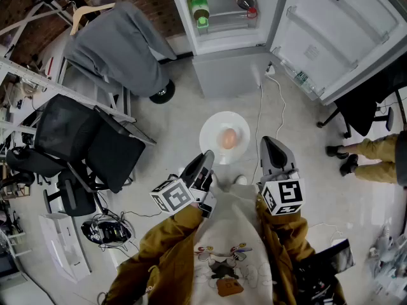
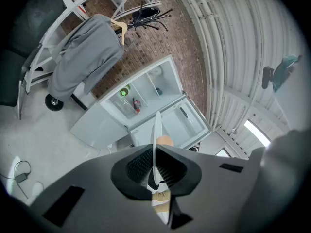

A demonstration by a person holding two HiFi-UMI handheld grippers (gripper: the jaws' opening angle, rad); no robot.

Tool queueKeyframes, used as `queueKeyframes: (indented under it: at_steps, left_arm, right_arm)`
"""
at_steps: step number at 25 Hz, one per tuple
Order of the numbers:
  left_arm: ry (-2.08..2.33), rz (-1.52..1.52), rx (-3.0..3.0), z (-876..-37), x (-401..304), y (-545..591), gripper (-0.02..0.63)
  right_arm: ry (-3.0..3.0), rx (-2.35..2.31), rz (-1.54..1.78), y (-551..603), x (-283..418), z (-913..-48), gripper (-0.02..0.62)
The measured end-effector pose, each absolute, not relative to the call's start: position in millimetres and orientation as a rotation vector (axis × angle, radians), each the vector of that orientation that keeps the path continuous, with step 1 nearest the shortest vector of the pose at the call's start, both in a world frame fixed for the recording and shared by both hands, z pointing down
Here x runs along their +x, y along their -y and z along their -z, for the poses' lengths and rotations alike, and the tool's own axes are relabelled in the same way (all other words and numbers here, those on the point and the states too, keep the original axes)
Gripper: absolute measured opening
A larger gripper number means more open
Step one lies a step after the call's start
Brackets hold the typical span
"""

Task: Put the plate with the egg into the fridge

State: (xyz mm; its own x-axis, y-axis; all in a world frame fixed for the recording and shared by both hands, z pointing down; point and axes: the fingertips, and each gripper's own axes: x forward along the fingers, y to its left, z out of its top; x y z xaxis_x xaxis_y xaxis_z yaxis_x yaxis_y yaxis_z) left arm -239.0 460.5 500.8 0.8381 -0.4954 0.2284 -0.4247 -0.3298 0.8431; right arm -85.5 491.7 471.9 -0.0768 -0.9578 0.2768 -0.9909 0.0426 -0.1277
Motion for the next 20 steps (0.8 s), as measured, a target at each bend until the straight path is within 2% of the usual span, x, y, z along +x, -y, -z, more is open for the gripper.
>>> queueKeyframes:
  at_steps: [6,17,20]
  left_arm:
    - [0.679,0.09,1.961,-503.0,-237.1,-466.4,0.017]
    - [0.69,0.057,1.918,-510.9,-222.6,-479.5,0.017]
    - [0.705,0.073,1.906,-512.5,-216.3,-481.4,0.017]
  right_arm:
    - [2.192,2.099,-0.398,-497.6,-83.0,-466.5,0.005]
    - [2.26,2.028,-0.585,-538.1,-57.1,-497.0,0.005]
    - [2.345,1.973,-0.494,-545.6,-50.7,-496.3,0.005]
